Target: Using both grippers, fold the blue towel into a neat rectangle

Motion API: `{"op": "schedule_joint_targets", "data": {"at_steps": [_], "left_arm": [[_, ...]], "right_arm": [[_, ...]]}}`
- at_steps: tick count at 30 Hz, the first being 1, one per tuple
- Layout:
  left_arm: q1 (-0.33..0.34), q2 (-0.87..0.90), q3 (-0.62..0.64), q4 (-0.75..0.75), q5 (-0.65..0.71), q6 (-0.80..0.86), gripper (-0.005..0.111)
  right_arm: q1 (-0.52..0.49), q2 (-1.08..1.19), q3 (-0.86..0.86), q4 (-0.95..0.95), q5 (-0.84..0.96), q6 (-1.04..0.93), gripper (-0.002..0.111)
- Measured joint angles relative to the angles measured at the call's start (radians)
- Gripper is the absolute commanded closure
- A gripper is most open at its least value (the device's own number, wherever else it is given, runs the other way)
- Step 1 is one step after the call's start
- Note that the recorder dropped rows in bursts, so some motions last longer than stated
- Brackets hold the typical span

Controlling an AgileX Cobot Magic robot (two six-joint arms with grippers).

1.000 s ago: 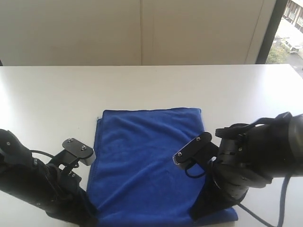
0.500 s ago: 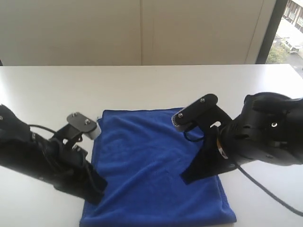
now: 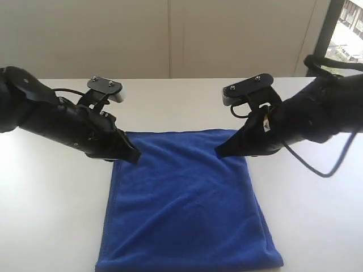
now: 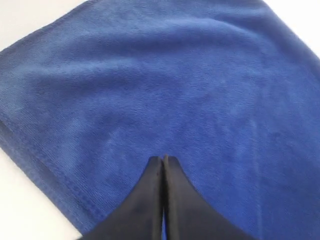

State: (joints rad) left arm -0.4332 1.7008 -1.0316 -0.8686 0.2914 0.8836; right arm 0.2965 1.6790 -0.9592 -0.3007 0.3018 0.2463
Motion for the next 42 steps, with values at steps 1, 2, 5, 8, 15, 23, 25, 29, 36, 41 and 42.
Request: {"op": "schedule_joint_targets", "data": {"at_steps": [1,2,5,8,15,23,25,29,36,41,42], "left_arm": [[0.003,0.024,-0.014,0.0,-0.011,0.005,0.107],[0.003,0.047,-0.031,0.0,-0.025,0.012,0.107],[0.005,0.124,-0.075,0.0,-0.069,0.027,0.107],[0.006,0.18,-0.106,0.0,-0.117,0.033,0.107],[0.011,0.306,-0.174,0.024,-0.157,0.037,0.107],[0.031,0.307,-0.174,0.073,-0.174,0.037,0.107],[0.054,0.307,-0.174,0.073,-0.163,0.037,0.107],[0.09,0.307,-0.174,0.073,-0.132,0.037,0.107],[0.096,0.299,-0.174,0.073,-0.126,0.037,0.107],[0.096,0.231,-0.174,0.073,-0.105,0.037,0.107],[0.096,0.207,-0.174,0.068,-0.094,0.037,0.107]], "right_arm": [[-0.016,0.027,-0.021,0.065,-0.002,-0.068,0.108],[-0.032,0.056,-0.04,0.118,-0.004,-0.136,0.108],[-0.078,0.137,-0.117,0.321,0.004,-0.313,0.108],[-0.132,0.223,-0.208,0.567,0.058,-0.548,0.108],[-0.181,0.425,-0.362,0.879,0.154,-0.836,0.108],[-0.181,0.445,-0.373,0.814,0.112,-0.795,0.108],[-0.183,0.449,-0.375,0.785,0.102,-0.752,0.108],[-0.186,0.454,-0.382,0.771,0.104,-0.721,0.108],[-0.186,0.444,-0.383,0.773,0.127,-0.71,0.108],[-0.187,0.366,-0.371,0.765,0.165,-0.704,0.108],[-0.187,0.337,-0.371,0.765,0.166,-0.704,0.108]]}}
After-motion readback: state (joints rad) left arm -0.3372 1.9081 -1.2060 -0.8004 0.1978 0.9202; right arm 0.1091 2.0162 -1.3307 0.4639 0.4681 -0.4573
